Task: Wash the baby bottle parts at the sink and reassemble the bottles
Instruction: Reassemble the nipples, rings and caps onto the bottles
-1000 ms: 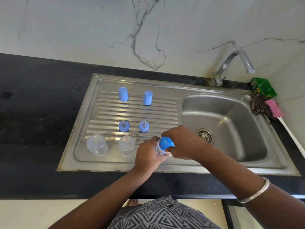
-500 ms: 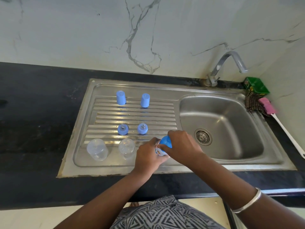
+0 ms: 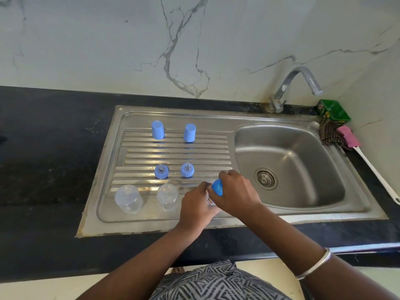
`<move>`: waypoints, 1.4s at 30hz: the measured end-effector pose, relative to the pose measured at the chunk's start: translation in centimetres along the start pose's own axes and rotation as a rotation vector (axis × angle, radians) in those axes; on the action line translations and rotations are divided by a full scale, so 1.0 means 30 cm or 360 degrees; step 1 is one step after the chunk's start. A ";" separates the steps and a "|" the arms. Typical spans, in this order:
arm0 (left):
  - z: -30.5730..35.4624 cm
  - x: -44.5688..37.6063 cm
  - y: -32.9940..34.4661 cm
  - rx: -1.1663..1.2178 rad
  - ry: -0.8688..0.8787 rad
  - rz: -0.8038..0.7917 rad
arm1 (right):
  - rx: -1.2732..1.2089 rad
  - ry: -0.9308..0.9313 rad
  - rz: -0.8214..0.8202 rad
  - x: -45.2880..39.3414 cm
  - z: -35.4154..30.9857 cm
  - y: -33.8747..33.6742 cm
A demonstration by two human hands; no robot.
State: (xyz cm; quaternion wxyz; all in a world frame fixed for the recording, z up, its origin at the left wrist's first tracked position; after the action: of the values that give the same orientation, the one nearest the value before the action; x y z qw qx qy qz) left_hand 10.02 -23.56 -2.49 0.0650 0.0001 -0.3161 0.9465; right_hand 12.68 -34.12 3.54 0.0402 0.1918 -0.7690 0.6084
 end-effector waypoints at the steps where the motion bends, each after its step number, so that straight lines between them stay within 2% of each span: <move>1: -0.002 0.000 0.001 -0.0002 0.0003 -0.0001 | 0.0016 -0.0029 -0.0050 0.000 -0.001 0.007; 4: -0.001 0.000 0.004 -0.0037 0.0011 -0.0009 | -0.0002 -0.0033 -0.0118 0.000 0.017 0.013; 9: -0.002 0.000 0.002 -0.0023 0.0032 0.0002 | 0.0129 0.0165 -0.0033 0.004 0.040 0.004; 16: -0.010 -0.002 0.016 0.0010 0.0041 -0.0005 | 0.0022 -0.0129 -0.0054 0.013 0.024 0.006; 23: 0.000 0.006 0.015 0.0049 -0.0028 0.0042 | 0.0001 0.0081 -0.0015 -0.020 0.075 0.019; 26: -0.008 0.006 0.017 0.0043 -0.0082 0.0045 | -0.0015 0.0043 0.0001 -0.022 0.086 0.020; 28: -0.017 0.004 0.024 0.0118 -0.0142 0.0026 | -0.0251 -0.0047 -0.0036 -0.018 0.117 0.011; 33: -0.005 -0.019 0.023 0.0312 -0.0228 0.0140 | -0.1267 -0.0353 -0.0092 -0.039 0.226 0.001; 34: -0.003 -0.028 0.021 0.0336 -0.0255 0.0165 | -0.1276 -0.0387 -0.0144 -0.051 0.238 0.008; 38: 0.015 -0.080 0.026 0.0475 -0.0279 0.0203 | -0.0772 -0.0561 -0.0348 -0.108 0.238 0.032; 42: 0.033 -0.116 0.030 0.0492 -0.0333 0.0254 | -0.0758 -0.0727 -0.0281 -0.165 0.220 0.010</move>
State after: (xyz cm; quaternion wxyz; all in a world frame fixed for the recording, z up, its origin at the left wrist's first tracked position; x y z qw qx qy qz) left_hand 13.31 -25.29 -2.37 -0.0441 0.0834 -0.1710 0.9807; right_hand 18.29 -39.12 0.10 -0.0368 0.3742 -0.8591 0.3472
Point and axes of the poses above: each hand's wrist, its own x-axis away from the middle knuckle, its own y-axis out of the palm, z = x × y, the point moved 8 cm from there along -x, towards the middle knuckle, and after that the axes turned 12 degrees about -z, right-handed, at the moved point
